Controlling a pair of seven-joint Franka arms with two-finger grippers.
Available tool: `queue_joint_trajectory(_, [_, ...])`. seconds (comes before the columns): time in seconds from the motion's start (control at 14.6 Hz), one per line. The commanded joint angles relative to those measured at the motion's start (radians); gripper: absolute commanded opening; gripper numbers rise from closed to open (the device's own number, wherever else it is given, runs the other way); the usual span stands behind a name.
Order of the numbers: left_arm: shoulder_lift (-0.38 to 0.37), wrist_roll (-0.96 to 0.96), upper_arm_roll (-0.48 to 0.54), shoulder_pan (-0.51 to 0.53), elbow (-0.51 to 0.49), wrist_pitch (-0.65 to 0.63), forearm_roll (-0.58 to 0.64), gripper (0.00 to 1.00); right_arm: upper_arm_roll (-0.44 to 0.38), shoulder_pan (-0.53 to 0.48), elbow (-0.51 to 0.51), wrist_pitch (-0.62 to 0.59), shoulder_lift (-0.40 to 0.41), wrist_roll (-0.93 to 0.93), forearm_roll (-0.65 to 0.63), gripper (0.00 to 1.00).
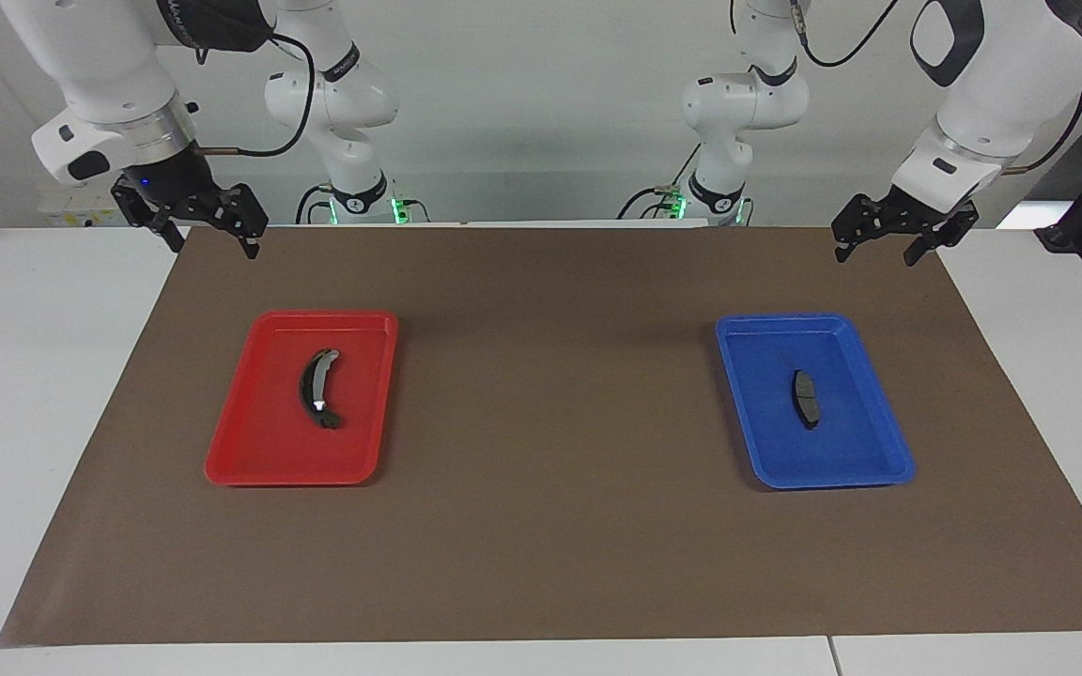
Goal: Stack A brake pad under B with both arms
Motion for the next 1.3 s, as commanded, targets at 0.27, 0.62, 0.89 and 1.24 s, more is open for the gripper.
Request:
queue_joint_trajectory(0.27, [0.018, -0.009, 0.007, -0.013, 0.032, -0.017, -0.003, 0.99, 0.006, -0.016, -0.009, 0.007, -0.009, -0.015, 0.015, 1.0])
queue_joint_trajectory(0.62, [0.015, -0.009, 0.005, -0.015, 0.006, 0.027, -0.002, 0.98, 0.004, -0.018, -0.009, 0.008, -0.009, -0.01, 0.015, 1.0])
queue_joint_trajectory(0.89, [0.027, -0.007, 0.003, -0.013, -0.058, 0.126, -0.002, 0.98, 0.004, -0.016, -0.034, 0.016, -0.018, -0.015, 0.015, 1.0])
queue_joint_trajectory(1.24, [0.048, -0.001, 0.003, -0.013, -0.163, 0.275, -0.003, 0.98, 0.004, -0.011, -0.403, 0.381, -0.129, -0.027, 0.022, 1.0])
